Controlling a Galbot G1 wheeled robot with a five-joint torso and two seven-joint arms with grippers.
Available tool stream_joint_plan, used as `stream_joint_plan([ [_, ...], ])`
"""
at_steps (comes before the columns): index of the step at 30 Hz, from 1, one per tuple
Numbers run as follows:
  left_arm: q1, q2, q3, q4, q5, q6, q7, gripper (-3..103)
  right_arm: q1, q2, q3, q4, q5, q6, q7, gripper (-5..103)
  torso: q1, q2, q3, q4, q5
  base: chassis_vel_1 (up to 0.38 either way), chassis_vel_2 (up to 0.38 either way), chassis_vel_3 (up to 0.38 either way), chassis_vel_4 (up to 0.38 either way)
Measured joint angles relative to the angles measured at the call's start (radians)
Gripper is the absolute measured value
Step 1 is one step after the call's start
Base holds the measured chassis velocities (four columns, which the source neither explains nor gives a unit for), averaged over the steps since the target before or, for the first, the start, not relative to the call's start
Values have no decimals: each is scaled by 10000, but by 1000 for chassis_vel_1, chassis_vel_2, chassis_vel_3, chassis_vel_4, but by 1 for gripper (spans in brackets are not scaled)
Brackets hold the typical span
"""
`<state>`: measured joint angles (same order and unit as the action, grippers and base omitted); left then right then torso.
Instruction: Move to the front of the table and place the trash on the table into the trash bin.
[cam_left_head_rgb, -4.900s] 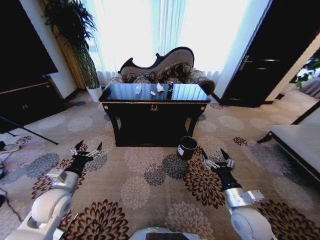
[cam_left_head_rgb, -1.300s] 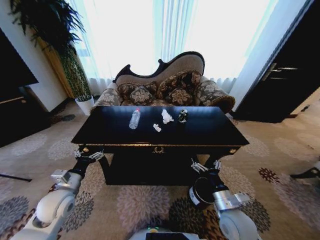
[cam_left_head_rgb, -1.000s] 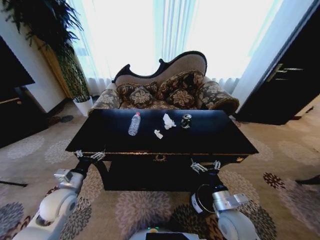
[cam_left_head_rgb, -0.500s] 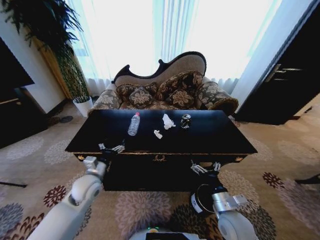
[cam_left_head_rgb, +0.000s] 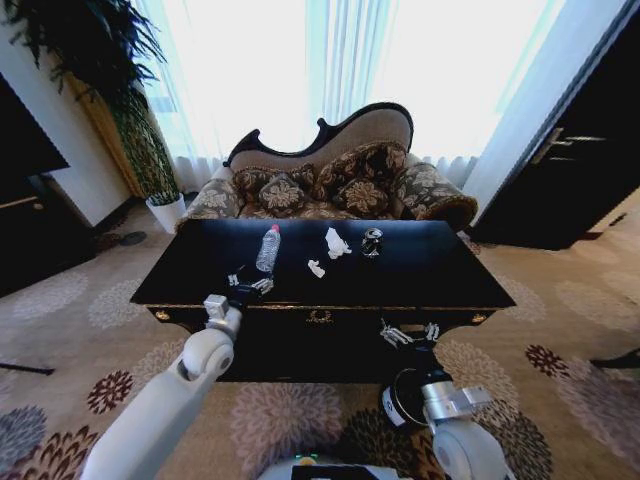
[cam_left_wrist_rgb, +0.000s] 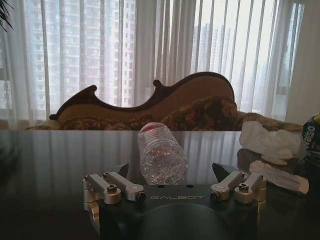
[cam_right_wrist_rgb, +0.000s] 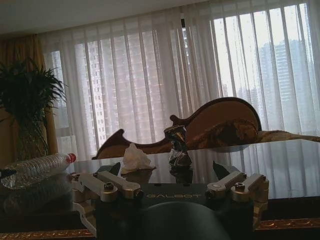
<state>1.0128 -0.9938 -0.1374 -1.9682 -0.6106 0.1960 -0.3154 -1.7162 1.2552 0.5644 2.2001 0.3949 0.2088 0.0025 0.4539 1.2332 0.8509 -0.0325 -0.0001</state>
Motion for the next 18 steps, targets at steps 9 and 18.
stream_joint_plan([
  [9, -456, -206, 364, 379, 267, -72, 73, 93, 72, 11, -4, -28, 1, -26, 14, 100, 1, -1, 0, 0, 0, 0, 0, 0, 0],
  [18, -431, -196, 449, 531, 482, -160, 268, 96, 111, 20, 2, -106, -60, -29, 25, 100, 0, -1, 0, 1, -2, 0, 0, 0, 0],
])
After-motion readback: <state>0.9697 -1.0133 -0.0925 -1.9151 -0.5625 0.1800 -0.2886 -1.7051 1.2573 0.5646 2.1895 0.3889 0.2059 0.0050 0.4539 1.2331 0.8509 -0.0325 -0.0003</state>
